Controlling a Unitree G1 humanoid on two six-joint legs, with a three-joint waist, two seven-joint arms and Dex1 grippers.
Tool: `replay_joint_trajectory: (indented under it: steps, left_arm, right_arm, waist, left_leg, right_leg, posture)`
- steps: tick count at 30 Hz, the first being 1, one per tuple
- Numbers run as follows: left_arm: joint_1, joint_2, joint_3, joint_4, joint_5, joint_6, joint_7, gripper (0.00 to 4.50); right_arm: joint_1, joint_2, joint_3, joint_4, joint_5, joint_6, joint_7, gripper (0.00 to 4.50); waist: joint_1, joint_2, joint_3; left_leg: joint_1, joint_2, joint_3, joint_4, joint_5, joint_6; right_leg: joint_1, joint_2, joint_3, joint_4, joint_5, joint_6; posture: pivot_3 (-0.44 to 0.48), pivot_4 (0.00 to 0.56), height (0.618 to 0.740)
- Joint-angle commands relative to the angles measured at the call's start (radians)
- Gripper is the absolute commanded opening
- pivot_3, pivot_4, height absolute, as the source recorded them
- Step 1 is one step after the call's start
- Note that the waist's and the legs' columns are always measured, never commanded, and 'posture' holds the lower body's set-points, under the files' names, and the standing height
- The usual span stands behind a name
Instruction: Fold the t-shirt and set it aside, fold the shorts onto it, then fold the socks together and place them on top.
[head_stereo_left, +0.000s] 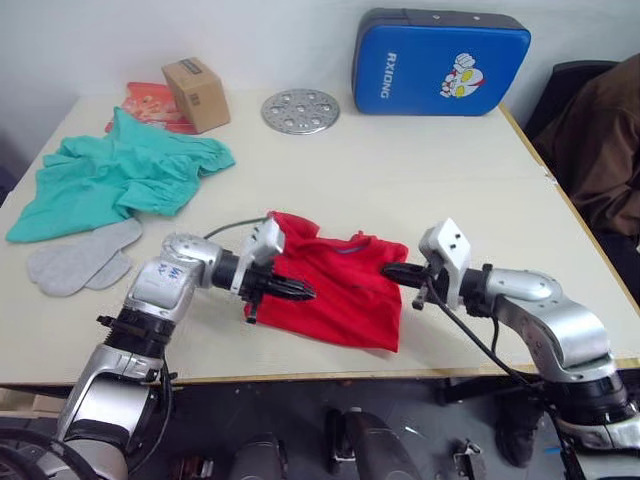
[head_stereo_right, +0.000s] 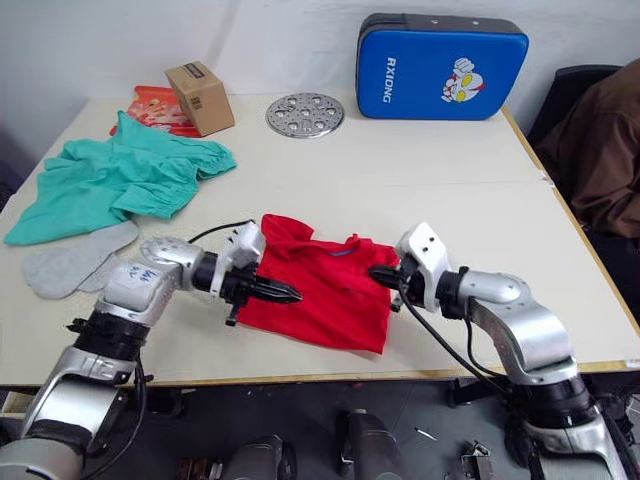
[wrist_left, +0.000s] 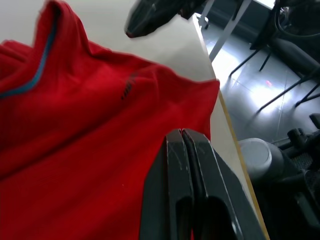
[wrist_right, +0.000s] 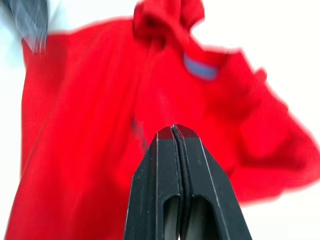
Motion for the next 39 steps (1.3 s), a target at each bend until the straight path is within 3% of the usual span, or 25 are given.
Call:
replay_joint_trajectory:
  steps: [1, 5, 8, 12, 15, 19, 26, 31, 39]
  left_arm:
    - [0.017, -0.015, -0.042, 0.040, 0.103, -0.087, 0.101, 0.03]
    - [0.053, -0.002, -0.072, 0.059, 0.152, -0.136, 0.120, 0.03]
    - [0.133, 0.043, -0.073, -0.015, 0.134, -0.097, 0.098, 0.03]
    - [0.220, 0.087, -0.058, -0.133, 0.090, -0.031, 0.083, 0.03]
    - [0.267, 0.099, -0.033, -0.203, 0.060, 0.018, 0.102, 0.03]
    - [0.245, 0.067, 0.057, -0.240, -0.027, 0.122, 0.151, 0.03]
    - [0.102, 0.069, 0.133, -0.214, -0.146, 0.252, 0.133, 0.03]
    - [-0.078, 0.065, 0.083, 0.075, -0.046, 0.104, 0.113, 0.03]
    - [-0.353, -0.053, 0.074, 0.604, 0.089, -0.180, 0.154, 0.03]
  right_arm:
    - [-0.086, 0.051, 0.054, 0.121, -0.057, -0.028, -0.018, 0.00]
    - [-0.157, 0.092, 0.096, 0.253, -0.121, -0.073, -0.031, 0.00]
    - [-0.262, 0.144, 0.116, 0.510, -0.239, -0.181, -0.129, 0.00]
    - [-0.372, 0.169, 0.075, 0.748, -0.314, -0.293, -0.233, 0.00]
    - [-0.423, 0.171, 0.037, 0.824, -0.307, -0.338, -0.233, 0.00]
    - [-0.385, 0.160, -0.005, 0.579, -0.181, -0.255, -0.071, 0.00]
    - [-0.159, 0.070, 0.043, 0.048, 0.019, 0.004, 0.102, 0.00]
    - [0.028, -0.029, 0.138, -0.122, -0.006, 0.025, 0.140, 0.00]
    - [0.103, -0.056, 0.194, -0.106, -0.109, -0.036, 0.095, 0.00]
  waist:
    - [-0.002, 0.000, 0.000]
    - [-0.005, 0.000, 0.000]
    - [-0.013, -0.001, -0.001]
    - [-0.020, 0.001, -0.002]
    - [-0.022, 0.001, -0.002]
    - [-0.021, 0.002, -0.001]
    - [-0.009, 0.002, -0.001]
    - [-0.001, 0.002, -0.001]
    - [-0.002, 0.000, 0.001]
  left_leg:
    - [0.000, 0.000, 0.000, 0.000, 0.000, 0.001]
    - [-0.005, 0.000, 0.001, -0.001, -0.001, 0.002]
    - [-0.005, 0.000, 0.003, -0.001, -0.001, 0.002]
    - [-0.004, 0.000, 0.004, -0.001, -0.001, 0.002]
    - [-0.004, 0.000, 0.004, -0.002, -0.001, 0.002]
    - [-0.005, 0.000, 0.004, -0.002, -0.001, 0.003]
    - [-0.008, 0.000, 0.001, -0.002, -0.001, 0.003]
    - [-0.008, -0.001, 0.001, -0.002, -0.002, 0.005]
    - [-0.010, 0.000, 0.002, -0.001, -0.003, 0.006]
  right_leg:
    - [0.000, 0.000, 0.000, 0.000, 0.000, 0.001]
    - [-0.006, 0.000, 0.001, 0.000, 0.002, -0.002]
    - [-0.009, 0.000, 0.001, 0.002, 0.002, -0.003]
    - [-0.008, -0.001, 0.002, 0.002, 0.003, -0.003]
    - [-0.008, -0.001, 0.003, 0.002, 0.003, -0.003]
    - [-0.009, -0.001, 0.003, 0.002, 0.002, -0.004]
    - [-0.010, 0.000, 0.001, 0.000, 0.002, -0.002]
    - [-0.009, -0.001, 0.001, -0.002, 0.002, 0.000]
    - [-0.011, 0.000, 0.000, -0.004, 0.003, 0.004]
  posture:
    - [0.000, 0.150, 0.740]
    - [0.000, 0.150, 0.740]
    - [0.000, 0.150, 0.740]
    - [0.000, 0.150, 0.740]
    - [0.000, 0.150, 0.740]
    - [0.000, 0.150, 0.740]
    - [0.000, 0.150, 0.740]
    - [0.000, 0.150, 0.740]
    - [0.000, 0.150, 0.740]
